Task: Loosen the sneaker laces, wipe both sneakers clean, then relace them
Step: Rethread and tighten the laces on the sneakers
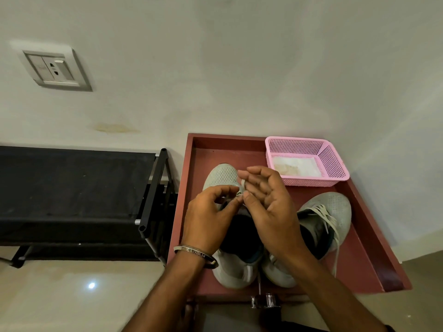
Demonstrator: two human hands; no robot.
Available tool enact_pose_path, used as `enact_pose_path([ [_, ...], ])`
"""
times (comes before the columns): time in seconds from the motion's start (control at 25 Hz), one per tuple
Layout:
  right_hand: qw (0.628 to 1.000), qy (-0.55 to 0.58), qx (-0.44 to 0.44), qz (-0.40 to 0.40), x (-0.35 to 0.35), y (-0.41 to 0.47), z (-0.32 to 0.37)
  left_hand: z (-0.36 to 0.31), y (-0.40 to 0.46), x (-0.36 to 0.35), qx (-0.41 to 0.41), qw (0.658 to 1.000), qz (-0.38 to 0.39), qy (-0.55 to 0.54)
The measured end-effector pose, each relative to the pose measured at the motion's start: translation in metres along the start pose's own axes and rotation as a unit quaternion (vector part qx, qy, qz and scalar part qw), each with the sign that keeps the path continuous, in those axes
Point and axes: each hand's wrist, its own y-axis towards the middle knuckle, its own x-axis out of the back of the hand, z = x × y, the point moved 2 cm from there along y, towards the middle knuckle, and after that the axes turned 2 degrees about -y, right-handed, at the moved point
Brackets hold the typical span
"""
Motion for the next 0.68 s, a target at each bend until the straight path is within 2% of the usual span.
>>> enact_pose_path([
  [0.12, 0.996, 0.022, 0.036, 0.076, -0.009, -0.001, 0.007, -0.004, -0.001, -0.009, -0.017, 0.999, -0.007, 0.036],
  [0.2, 0.996, -0.014, 0.062, 0.069, -0.006, 0.0, 0.005, -0.005, 0.0, -0.011, -0.012, 0.999, -0.017, 0.024],
  [0.32, 0.992, -0.101, 0.07, -0.006, 0.007, 0.004, -0.01, -0.006, 0.002, -0.01, 0.002, 1.0, -0.021, -0.019],
  [0.44, 0.961, -0.226, 0.099, -0.125, 0.022, 0.014, -0.024, -0.007, 0.001, -0.01, 0.01, 0.999, -0.026, -0.027],
  [0.48, 0.959, -0.211, 0.085, -0.168, 0.028, 0.02, -0.026, -0.008, 0.0, -0.011, 0.012, 0.999, -0.024, -0.025],
  [0.6, 0.963, -0.06, -0.051, -0.256, 0.039, 0.035, -0.027, -0.008, -0.001, -0.013, 0.011, 0.999, -0.029, -0.03],
  [0.68, 0.95, -0.056, -0.072, -0.3, 0.035, 0.038, -0.025, -0.008, 0.0, -0.013, 0.013, 0.999, -0.034, -0.041],
])
